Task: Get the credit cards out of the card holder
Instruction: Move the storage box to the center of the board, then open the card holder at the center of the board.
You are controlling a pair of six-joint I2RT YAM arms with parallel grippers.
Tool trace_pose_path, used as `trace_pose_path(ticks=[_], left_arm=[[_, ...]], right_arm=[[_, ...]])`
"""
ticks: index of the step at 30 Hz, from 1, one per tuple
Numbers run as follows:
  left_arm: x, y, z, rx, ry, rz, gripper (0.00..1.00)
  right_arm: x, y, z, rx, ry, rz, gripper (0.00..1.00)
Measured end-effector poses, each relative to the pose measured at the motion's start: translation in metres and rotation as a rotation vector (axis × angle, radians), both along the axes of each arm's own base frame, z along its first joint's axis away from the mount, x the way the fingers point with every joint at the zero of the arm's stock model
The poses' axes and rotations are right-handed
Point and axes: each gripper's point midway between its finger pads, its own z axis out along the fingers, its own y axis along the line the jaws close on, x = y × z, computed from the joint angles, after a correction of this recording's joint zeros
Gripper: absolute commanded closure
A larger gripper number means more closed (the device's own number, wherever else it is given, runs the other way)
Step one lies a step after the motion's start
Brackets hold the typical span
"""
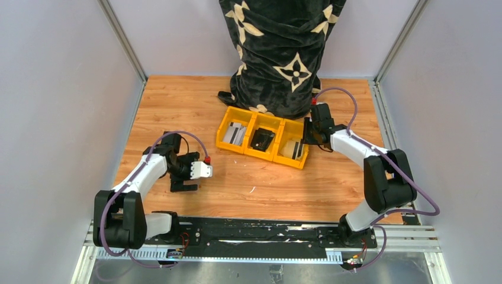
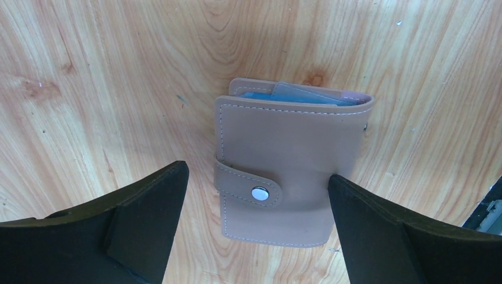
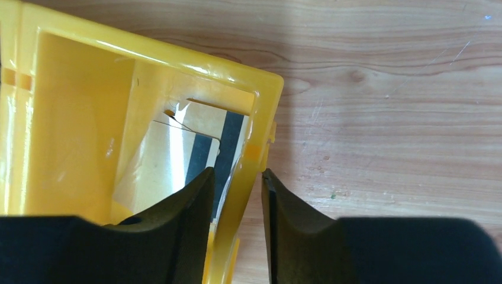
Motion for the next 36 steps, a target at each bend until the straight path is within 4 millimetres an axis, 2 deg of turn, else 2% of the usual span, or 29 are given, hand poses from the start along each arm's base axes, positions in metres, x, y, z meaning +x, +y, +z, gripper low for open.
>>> trace_pose_path(ticks=[7, 11, 14, 17, 21, 28, 32, 35, 36], left_arm=[[-0.002, -0.003, -0.001, -0.008, -0.027, -0.047, 0.03], [-0.002, -0.004, -0.001, -0.011, -0.027, -0.063, 0.04], [-0.002, -0.004, -0.002, -0.012, -0.020, -0.065, 0.04], [-0.003, -0.005, -0.002, -0.009, -0.017, -0.075, 0.06], [-0.004, -0.006, -0.002, -0.004, -0.011, -0.081, 0.12], [-0.009, -0.007, -0.004, 0.009, 0.012, -0.098, 0.27], [-0.012, -0.008, -0.006, 0.020, 0.028, -0.115, 0.39], [-0.015, -0.009, -0.007, 0.031, 0.041, -0.133, 0.58], [-0.016, -0.010, -0.007, 0.037, 0.045, -0.136, 0.66]], right_arm=[[-0.001, -0.003, -0.001, -0.026, 0.007, 0.021, 0.77], [0.001, -0.007, 0.003, -0.046, 0.007, 0.040, 0.82], [0.004, -0.005, 0.010, -0.057, 0.003, 0.097, 0.81], [0.007, -0.002, 0.017, -0.060, -0.005, 0.136, 0.78], [0.010, -0.001, 0.021, -0.068, -0.010, 0.153, 0.68], [0.009, -0.011, 0.015, -0.096, -0.010, 0.100, 0.32], [-0.002, -0.017, 0.015, -0.085, -0.011, 0.055, 0.29], [-0.007, -0.016, 0.036, -0.048, -0.063, 0.039, 0.30], [-0.006, -0.013, 0.050, -0.020, -0.099, 0.036, 0.32]])
